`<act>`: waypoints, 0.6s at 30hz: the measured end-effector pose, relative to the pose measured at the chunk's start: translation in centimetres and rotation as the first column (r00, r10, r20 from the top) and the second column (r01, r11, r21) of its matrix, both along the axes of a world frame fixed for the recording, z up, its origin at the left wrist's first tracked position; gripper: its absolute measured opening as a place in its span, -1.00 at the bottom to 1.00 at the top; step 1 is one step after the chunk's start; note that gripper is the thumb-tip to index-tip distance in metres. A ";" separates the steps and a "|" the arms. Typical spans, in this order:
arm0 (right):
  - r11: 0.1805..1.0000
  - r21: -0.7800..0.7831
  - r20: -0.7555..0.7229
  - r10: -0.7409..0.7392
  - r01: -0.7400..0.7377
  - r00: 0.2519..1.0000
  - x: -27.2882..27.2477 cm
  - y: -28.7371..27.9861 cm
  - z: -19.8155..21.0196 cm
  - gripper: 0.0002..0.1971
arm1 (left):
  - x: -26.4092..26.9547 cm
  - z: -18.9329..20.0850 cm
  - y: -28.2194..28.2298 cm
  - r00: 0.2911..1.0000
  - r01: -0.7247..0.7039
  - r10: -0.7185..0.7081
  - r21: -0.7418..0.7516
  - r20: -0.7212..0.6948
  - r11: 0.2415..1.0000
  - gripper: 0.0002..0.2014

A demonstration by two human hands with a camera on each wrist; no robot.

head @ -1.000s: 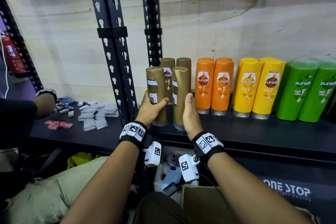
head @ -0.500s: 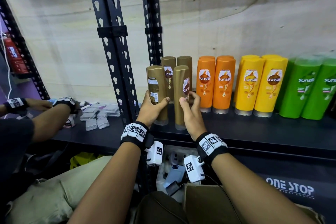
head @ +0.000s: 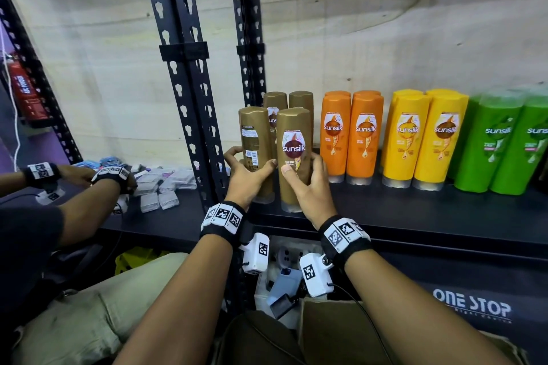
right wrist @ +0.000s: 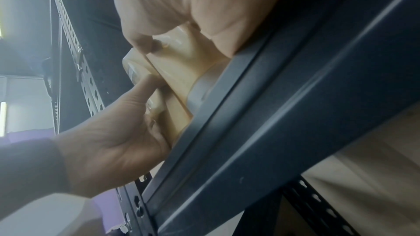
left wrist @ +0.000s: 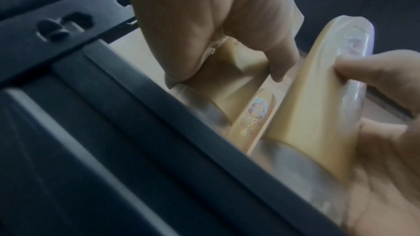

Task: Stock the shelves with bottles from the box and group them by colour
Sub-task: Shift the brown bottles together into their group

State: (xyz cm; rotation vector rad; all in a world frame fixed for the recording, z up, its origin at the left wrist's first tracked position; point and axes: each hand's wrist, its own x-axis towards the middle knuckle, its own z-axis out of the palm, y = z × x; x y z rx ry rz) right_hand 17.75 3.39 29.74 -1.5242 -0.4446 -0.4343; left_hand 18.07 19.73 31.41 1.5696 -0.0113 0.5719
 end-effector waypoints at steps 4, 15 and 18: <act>1.000 0.007 0.035 -0.005 0.005 0.999 -0.2 0.1 0.0 -0.36 | -0.1 -0.4 -0.3 0.997 -0.076 0.074 0.055 0.038 0.996 -0.27; 0.999 0.020 0.047 -0.026 0.025 0.999 -0.2 0.2 -0.2 -0.55 | -1.1 -0.7 -0.7 0.983 -0.176 0.165 0.148 0.080 0.973 -0.28; 0.999 0.000 0.048 -0.032 0.032 0.998 -0.1 0.3 -0.4 -0.56 | -1.5 -0.9 -0.7 0.991 -0.135 0.130 0.141 0.044 0.981 -0.36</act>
